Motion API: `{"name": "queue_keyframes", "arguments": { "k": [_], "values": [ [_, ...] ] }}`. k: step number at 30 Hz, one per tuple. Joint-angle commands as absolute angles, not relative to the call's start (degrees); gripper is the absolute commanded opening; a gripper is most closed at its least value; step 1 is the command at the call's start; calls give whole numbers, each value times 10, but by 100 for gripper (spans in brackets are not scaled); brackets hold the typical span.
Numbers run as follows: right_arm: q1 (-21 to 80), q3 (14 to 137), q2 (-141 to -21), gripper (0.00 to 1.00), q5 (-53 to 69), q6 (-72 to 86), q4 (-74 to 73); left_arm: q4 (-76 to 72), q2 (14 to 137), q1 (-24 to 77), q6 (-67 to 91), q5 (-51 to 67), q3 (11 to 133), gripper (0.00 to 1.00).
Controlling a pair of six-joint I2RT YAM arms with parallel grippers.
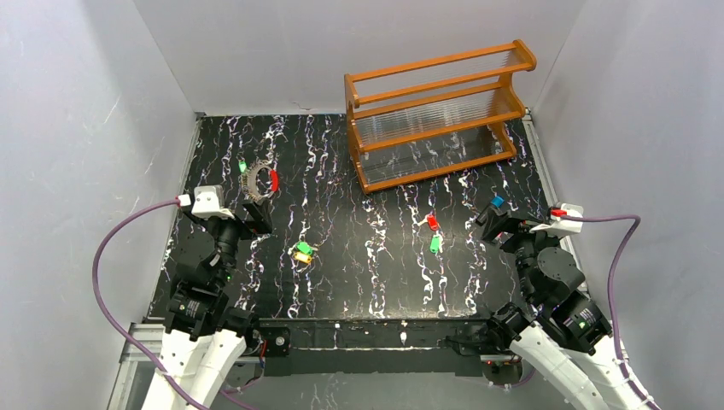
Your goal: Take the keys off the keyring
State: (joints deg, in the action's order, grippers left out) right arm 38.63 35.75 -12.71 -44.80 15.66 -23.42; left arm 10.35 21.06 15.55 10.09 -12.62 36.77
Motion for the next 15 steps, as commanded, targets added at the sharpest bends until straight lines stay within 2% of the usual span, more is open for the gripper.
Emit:
{"name": "queue_keyframes", "arguments": {
  "k": [1, 6, 15],
  "values": [
    [385, 355, -120, 99, -447, 154, -214, 98, 213, 157, 94, -125, 370, 98],
    [385, 355, -118, 99, -439, 154, -208, 102, 256, 157, 98, -145, 371, 98],
    [385, 353, -109, 99, -419, 152, -208, 138, 494, 157, 127, -124, 476, 98]
  ]
}}
